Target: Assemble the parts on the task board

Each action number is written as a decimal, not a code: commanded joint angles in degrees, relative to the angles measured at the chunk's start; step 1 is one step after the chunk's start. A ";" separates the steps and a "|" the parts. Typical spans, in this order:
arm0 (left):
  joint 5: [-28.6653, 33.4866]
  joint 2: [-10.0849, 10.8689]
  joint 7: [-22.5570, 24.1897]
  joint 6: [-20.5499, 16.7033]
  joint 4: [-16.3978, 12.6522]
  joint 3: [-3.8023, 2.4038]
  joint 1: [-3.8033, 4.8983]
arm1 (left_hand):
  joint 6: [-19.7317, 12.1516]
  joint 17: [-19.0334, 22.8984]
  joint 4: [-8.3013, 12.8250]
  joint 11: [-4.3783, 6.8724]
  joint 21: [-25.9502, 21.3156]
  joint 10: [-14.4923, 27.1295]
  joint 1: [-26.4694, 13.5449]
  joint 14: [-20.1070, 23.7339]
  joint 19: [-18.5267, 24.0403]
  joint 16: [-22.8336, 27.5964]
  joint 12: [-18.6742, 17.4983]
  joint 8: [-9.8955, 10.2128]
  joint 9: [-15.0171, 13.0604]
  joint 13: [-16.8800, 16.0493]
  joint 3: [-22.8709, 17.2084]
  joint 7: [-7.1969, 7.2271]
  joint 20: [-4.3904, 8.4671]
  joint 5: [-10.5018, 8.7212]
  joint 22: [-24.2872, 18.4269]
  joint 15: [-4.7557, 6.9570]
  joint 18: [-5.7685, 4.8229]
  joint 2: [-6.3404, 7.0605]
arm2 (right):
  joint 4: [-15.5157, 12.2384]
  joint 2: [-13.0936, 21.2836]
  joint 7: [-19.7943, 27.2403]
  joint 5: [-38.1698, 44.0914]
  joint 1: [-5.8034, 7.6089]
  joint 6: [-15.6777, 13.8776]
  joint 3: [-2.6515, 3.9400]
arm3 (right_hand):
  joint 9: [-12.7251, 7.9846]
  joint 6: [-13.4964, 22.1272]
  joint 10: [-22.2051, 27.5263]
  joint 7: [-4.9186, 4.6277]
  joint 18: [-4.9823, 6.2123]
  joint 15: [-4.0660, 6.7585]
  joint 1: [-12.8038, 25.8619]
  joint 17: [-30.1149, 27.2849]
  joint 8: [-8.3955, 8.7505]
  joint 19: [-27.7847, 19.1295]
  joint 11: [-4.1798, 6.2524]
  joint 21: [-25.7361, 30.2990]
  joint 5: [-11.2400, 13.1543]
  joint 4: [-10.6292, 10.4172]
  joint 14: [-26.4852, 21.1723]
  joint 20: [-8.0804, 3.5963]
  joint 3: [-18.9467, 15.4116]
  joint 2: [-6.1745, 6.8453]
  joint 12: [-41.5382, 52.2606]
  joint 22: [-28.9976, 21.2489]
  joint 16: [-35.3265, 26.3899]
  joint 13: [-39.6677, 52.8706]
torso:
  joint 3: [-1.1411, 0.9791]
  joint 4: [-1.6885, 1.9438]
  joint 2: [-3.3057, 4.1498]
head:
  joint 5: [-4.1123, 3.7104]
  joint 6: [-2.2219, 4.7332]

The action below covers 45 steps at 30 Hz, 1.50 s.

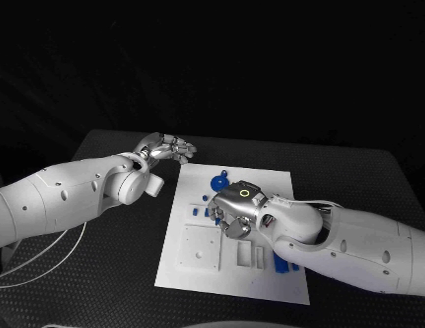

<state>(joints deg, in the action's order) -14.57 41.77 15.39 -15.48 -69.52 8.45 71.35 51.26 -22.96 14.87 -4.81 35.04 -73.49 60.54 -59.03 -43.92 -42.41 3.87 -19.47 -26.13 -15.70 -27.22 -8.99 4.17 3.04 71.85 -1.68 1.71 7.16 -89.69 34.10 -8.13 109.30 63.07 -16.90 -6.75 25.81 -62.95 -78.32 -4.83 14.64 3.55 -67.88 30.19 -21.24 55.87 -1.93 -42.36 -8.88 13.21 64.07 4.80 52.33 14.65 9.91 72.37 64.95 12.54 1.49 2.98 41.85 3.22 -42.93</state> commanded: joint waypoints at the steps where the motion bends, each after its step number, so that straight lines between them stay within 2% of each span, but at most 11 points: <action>1: 1.38 -0.24 0.36 -1.30 -0.09 -0.05 0.03 | -0.22 -0.09 -0.09 -0.06 -0.31 0.30 0.09 -0.36 -0.18 0.25 0.15 0.12 0.03 0.01 -0.20 0.13 -0.30 0.32 0.06 -0.10 0.01 -0.37 | 0.38 -0.82 -0.99 3.71 -0.44 -0.68 -0.66 | 0.12 -0.49 -0.46 0.05 0.36 0.36 0.14 0.09 -0.28 0.47 -0.12 0.24 -0.08 0.10 0.16 -0.09 -0.26 -0.01 -0.20 0.00 -0.30 0.01 | 0.04 0.10 -0.05 | 0.76 -0.36; 6: 1.56 -0.49 0.44 -1.19 -0.09 -0.05 0.03 | -0.21 -0.12 -0.11 -0.05 -0.33 0.29 0.09 -0.39 -0.20 0.27 0.15 0.11 0.02 0.00 -0.21 0.14 -0.30 0.33 0.07 -0.09 0.02 -0.38 | 0.74 -1.80 -1.17 4.50 -1.18 -0.29 -1.28 | 0.14 -0.54 -0.51 0.07 0.36 0.38 0.08 0.13 -0.29 0.51 -0.11 0.24 0.00 0.12 0.22 -0.11 -0.20 0.10 -0.22 0.01 -0.32 0.04 | -0.04 0.04 0.00 | 2.49 -0.91; 14: 1.89 -0.74 0.02 -0.74 -0.09 -0.05 0.03 | -0.24 -0.23 -0.25 -0.06 -0.38 0.32 -0.01 -0.42 -0.27 0.39 0.14 0.11 0.02 0.00 -0.24 0.13 -0.30 0.33 0.10 -0.10 0.01 -0.48 | 2.15 -2.86 -0.80 4.25 -2.51 -0.05 -1.42 | 0.16 -0.56 -0.56 0.08 0.36 0.39 0.08 0.17 -0.30 0.56 -0.10 0.23 0.04 0.08 0.27 -0.11 -0.15 0.11 -0.23 0.01 -0.34 0.06 | -0.04 0.03 0.03 | 3.82 -1.55; 22: 1.91 -0.91 0.02 -0.66 0.01 -0.05 0.03 | -0.25 -0.29 -0.28 -0.06 -0.42 0.32 -0.02 -0.43 -0.28 0.45 0.14 0.10 0.02 0.00 -0.25 0.13 -0.30 0.33 0.12 -0.10 0.02 -0.49 | 2.44 -3.31 -0.61 4.15 -2.96 0.20 -1.59 | 0.18 -0.57 -0.58 0.07 0.36 0.40 0.12 0.19 -0.29 0.59 -0.10 0.24 0.00 0.05 0.30 -0.12 -0.13 0.09 -0.26 0.01 -0.37 0.07 | 0.00 0.04 0.02 | 4.50 -2.20; 31: 1.93 -0.86 -0.12 -0.42 0.03 -0.05 0.03 | -0.26 -0.35 -0.32 -0.07 -0.46 0.33 -0.05 -0.44 -0.30 0.51 0.14 0.10 0.02 0.00 -0.26 0.13 -0.30 0.33 0.14 -0.10 0.02 -0.50 | 2.73 -3.18 -0.10 3.55 -3.16 0.83 -1.70 | 0.20 -0.56 -0.61 0.07 0.36 0.40 0.21 0.23 -0.28 0.62 -0.09 0.25 -0.14 0.01 0.34 -0.11 -0.14 0.05 -0.29 0.02 -0.40 0.09 | 0.05 0.01 -0.01 | 4.92 -2.43; 36: 1.93 -0.91 -0.14 -0.26 0.10 -0.05 0.03 | -0.29 -0.38 -0.37 -0.07 -0.49 0.35 -0.09 -0.44 -0.31 0.55 0.13 0.10 0.02 0.00 -0.25 0.12 -0.30 0.32 0.15 -0.10 0.01 -0.51 | 2.80 -3.16 0.04 3.42 -3.33 0.98 -1.80 | 0.21 -0.56 -0.62 0.07 0.36 0.40 0.28 0.27 -0.27 0.63 -0.09 0.26 -0.29 0.04 0.36 -0.12 -0.18 0.01 -0.33 0.02 -0.43 0.10 | -0.01 0.01 -0.01 | 5.31 -2.45; 45: 1.97 -0.96 -0.19 -0.31 0.30 -0.05 0.03 | -0.33 -0.45 -0.42 -0.08 -0.53 0.37 -0.14 -0.44 -0.33 0.64 0.12 0.11 0.02 0.00 -0.25 0.11 -0.30 0.32 0.17 -0.11 0.01 -0.52 | 2.65 -3.04 0.22 3.10 -3.36 1.15 -1.89 | 0.24 -0.55 -0.64 0.06 0.36 0.41 0.37 0.31 -0.26 0.66 -0.09 0.28 -0.45 0.08 0.39 -0.13 -0.24 -0.05 -0.37 0.03 -0.48 0.12 | 0.00 0.04 0.04 | 5.69 -2.63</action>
<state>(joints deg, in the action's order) -12.99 40.97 14.93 -16.15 -69.18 8.45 71.35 51.27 -23.34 14.71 -4.81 34.82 -73.49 60.54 -59.18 -44.13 -41.96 3.88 -19.47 -26.14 -15.70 -27.38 -9.00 3.97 3.04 71.94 -1.84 1.72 7.16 -86.94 31.08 -8.51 112.39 59.76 -16.54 -8.63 25.98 -63.25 -78.52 -4.74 14.64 3.63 -67.80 30.41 -21.28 56.08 -2.15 -42.36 -9.11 13.22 64.38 4.59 52.32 14.73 9.90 72.37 64.74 12.56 1.49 2.99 41.84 8.75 -45.52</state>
